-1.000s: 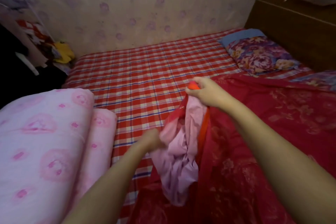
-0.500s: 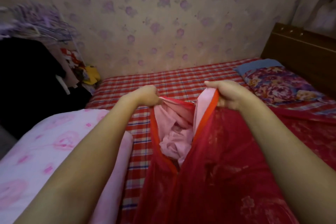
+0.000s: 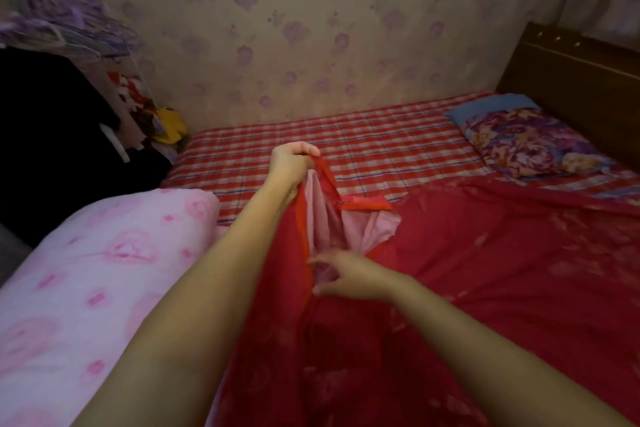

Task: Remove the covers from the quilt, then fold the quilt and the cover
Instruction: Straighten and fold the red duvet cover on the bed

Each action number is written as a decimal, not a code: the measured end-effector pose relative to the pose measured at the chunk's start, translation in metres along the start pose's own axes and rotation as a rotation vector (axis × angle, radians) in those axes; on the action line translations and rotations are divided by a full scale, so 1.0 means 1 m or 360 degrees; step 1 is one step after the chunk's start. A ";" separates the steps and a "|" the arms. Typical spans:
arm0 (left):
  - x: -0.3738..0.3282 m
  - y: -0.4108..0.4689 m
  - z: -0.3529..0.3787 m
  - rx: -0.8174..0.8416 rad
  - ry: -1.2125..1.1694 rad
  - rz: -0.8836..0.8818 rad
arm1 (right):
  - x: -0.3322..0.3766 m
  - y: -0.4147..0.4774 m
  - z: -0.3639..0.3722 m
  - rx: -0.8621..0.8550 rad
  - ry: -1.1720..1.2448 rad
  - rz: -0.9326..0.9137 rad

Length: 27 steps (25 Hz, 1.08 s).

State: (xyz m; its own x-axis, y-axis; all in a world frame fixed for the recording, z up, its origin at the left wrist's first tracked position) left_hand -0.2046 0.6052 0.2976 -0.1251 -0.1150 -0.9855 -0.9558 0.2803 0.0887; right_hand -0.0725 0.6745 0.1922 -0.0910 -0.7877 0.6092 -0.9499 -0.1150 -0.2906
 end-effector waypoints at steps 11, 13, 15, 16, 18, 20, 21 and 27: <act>0.155 -0.136 -0.045 0.1000 0.1335 -0.0578 | -0.012 0.006 0.066 0.0016 0.0191 0.0132; 0.179 -0.167 -0.045 0.0878 0.1322 -0.0599 | 0.002 0.002 0.055 -0.0007 0.0188 -0.0030; 0.186 -0.181 -0.039 0.0470 0.1082 -0.0436 | 0.015 -0.001 0.049 -0.0061 0.0107 -0.0156; 0.184 -0.185 -0.037 0.0321 0.1015 -0.0331 | 0.019 -0.002 0.048 -0.0131 0.0033 -0.0191; 0.176 -0.191 -0.038 0.0225 0.0988 -0.0147 | 0.022 -0.008 0.047 -0.0298 -0.0223 -0.0212; 0.166 -0.197 -0.046 0.0282 0.1057 0.0004 | 0.019 -0.015 0.052 -0.0315 -0.0478 -0.0268; 0.162 -0.203 -0.051 0.0341 0.1088 0.0041 | 0.017 -0.019 0.058 -0.0280 -0.0506 -0.0301; 0.158 -0.248 -0.072 0.0410 0.1137 -0.0022 | 0.022 -0.045 0.114 -0.0444 -0.0183 -0.0413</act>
State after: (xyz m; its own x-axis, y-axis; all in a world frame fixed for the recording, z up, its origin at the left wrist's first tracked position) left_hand -0.0065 0.4490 0.1300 -0.3392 -0.6850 -0.6448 -0.8773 0.4777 -0.0460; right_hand 0.0022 0.5928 0.1344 0.1816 -0.8186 0.5450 -0.9832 -0.1626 0.0833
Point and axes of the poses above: each hand's wrist, its own y-axis towards the middle knuckle, its own z-axis out of the palm, x = y × z, the point moved 2 cm from there along y, towards the middle knuckle, and after that the axes turned 8 degrees about z, right-handed, at the moved point
